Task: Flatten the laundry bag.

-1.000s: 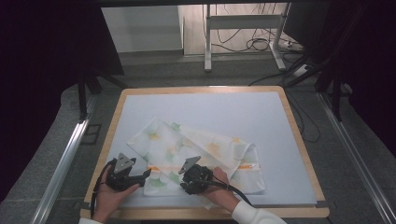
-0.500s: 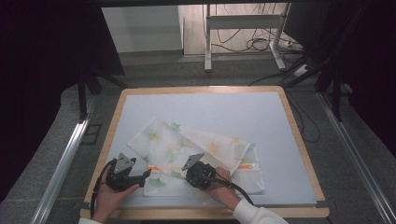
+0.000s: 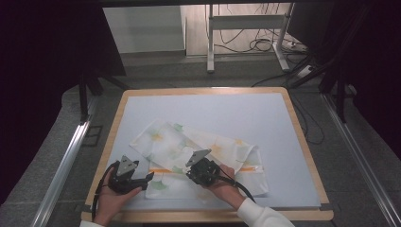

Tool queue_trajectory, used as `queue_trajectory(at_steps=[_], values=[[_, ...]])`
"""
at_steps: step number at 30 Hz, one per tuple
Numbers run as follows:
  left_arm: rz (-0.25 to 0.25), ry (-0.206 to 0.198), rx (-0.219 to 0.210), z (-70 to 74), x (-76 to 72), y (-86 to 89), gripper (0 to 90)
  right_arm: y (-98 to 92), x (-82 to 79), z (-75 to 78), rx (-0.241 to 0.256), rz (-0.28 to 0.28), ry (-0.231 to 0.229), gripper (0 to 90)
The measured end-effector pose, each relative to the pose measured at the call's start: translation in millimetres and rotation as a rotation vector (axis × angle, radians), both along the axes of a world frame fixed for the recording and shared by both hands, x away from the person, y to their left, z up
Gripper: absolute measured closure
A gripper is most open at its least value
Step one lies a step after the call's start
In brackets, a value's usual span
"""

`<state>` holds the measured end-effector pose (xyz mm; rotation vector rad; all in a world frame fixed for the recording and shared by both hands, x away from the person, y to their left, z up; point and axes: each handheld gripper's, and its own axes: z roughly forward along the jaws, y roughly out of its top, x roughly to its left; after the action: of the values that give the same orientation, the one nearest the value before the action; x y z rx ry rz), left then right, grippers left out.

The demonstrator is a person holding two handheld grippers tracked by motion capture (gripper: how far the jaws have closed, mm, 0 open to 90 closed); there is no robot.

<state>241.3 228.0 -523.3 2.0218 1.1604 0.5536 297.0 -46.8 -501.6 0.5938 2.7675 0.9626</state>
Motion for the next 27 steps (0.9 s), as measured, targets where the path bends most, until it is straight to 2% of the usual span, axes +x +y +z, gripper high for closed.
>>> queue_trajectory(at_steps=[5,12,18,27], values=[[0.000,0.000,-0.001,-0.1,0.0,0.3,26.4,-1.1,5.5,2.1,0.005,-0.005,-0.007,88.1],[-0.002,0.000,-0.002,0.0,0.0,0.3,26.4,-5.3,13.0,5.8,0.031,-0.017,0.008,88.2],[-0.005,-0.002,0.001,-0.3,0.3,0.0,26.4,-11.1,18.0,15.7,0.061,-0.022,0.002,88.2],[-0.011,0.006,0.005,-1.1,0.8,-1.3,26.2,-24.7,29.9,25.9,0.103,-0.067,-0.007,88.3]])
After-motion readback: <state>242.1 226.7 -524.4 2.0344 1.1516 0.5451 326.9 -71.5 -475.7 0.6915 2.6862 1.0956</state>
